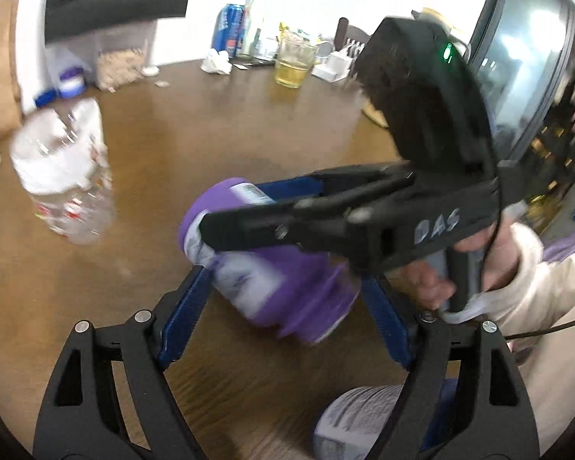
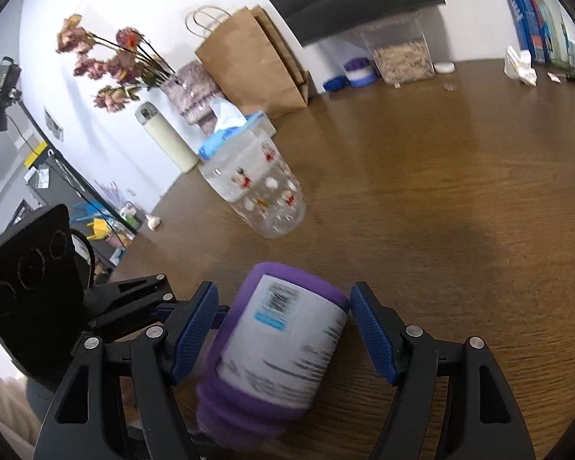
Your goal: Flip cup upright
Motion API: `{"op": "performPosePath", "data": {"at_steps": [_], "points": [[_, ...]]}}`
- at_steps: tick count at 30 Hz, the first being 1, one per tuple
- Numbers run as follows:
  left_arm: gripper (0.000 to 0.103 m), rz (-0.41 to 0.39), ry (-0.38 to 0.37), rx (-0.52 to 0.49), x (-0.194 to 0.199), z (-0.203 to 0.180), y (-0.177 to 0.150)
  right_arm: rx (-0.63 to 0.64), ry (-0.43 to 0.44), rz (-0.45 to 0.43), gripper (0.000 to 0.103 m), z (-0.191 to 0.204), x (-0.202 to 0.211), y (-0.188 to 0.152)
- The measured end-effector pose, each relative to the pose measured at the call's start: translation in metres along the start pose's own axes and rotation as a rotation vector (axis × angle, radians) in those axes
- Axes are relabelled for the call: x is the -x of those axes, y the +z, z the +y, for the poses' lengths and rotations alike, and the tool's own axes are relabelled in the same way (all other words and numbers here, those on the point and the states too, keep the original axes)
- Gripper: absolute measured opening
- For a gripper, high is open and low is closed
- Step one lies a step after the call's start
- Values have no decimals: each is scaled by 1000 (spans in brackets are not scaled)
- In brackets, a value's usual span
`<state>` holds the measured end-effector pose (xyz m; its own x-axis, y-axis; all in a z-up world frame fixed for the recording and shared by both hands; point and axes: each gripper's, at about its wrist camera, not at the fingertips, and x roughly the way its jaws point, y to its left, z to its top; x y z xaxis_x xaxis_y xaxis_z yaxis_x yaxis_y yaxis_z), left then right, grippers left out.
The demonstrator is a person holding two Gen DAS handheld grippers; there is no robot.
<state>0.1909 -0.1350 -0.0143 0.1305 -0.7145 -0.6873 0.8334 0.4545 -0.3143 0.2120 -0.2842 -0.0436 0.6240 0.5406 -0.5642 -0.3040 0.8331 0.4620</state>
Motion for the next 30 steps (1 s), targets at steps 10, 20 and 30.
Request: {"op": "performPosePath", "data": {"at_steps": [10, 20, 30], "points": [[89, -59, 193, -142, 48, -10, -14, 86, -53, 64, 70, 11, -15, -5], [92, -158, 323, 45, 68, 29, 3, 216, -3, 66, 69, 34, -15, -8], [92, -102, 288, 147, 17, 39, 8, 459, -71, 110, 70, 79, -37, -26]]}}
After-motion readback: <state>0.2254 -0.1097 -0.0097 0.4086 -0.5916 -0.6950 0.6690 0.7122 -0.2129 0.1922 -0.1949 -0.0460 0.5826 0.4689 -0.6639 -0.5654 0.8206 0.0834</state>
